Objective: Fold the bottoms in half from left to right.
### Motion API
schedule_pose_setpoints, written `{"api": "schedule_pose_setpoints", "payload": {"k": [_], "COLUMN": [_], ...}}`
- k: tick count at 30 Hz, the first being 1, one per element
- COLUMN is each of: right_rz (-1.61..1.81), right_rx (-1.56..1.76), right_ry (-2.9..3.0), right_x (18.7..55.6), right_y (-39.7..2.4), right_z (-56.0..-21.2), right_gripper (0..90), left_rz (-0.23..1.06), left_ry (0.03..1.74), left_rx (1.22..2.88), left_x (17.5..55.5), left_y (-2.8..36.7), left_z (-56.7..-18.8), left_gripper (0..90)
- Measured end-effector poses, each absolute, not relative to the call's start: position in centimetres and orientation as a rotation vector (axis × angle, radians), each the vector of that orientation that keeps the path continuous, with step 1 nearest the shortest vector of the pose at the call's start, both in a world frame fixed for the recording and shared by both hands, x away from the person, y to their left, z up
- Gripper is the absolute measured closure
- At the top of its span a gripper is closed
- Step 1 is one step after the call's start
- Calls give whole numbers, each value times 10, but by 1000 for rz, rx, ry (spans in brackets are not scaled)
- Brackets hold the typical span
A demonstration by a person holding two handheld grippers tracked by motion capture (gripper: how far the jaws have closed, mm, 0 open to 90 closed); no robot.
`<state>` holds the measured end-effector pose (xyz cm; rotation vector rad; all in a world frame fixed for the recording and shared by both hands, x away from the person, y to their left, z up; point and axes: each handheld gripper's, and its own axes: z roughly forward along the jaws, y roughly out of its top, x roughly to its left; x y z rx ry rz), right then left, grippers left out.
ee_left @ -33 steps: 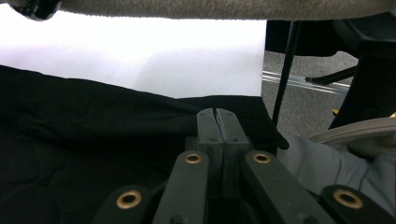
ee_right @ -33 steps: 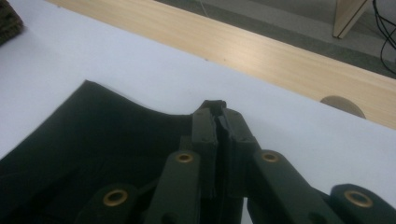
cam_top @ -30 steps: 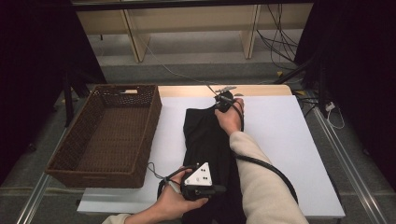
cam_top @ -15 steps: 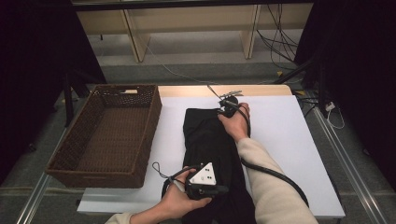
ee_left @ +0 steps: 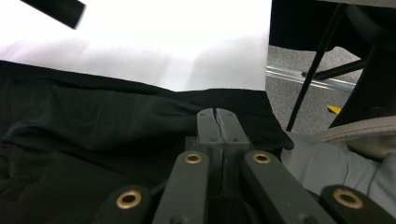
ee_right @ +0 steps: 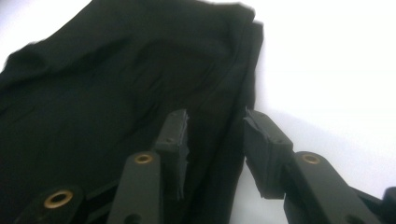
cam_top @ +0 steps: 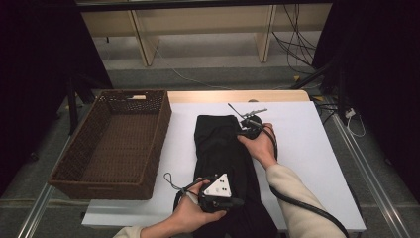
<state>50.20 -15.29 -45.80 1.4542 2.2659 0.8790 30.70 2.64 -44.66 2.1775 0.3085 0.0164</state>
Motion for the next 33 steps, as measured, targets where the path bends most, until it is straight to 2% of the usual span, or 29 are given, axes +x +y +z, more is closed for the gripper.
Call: {"api": "schedule_pose_setpoints", "payload": {"k": [21, 33], "right_rz": [945, 973], "right_rx": [1486, 1589], "right_ry": [2406, 2415], "right_x": [396, 349], "right_y": [-168, -184], "right_z": [-450, -446], "right_gripper": [625, 662], "left_rz": [33, 32], "left_ry": [360, 465], "left_rx": [2193, 2185], "left_x": [316, 334], "left_y": [21, 21], "left_z": [-457, -465], "left_gripper": [889, 890]}}
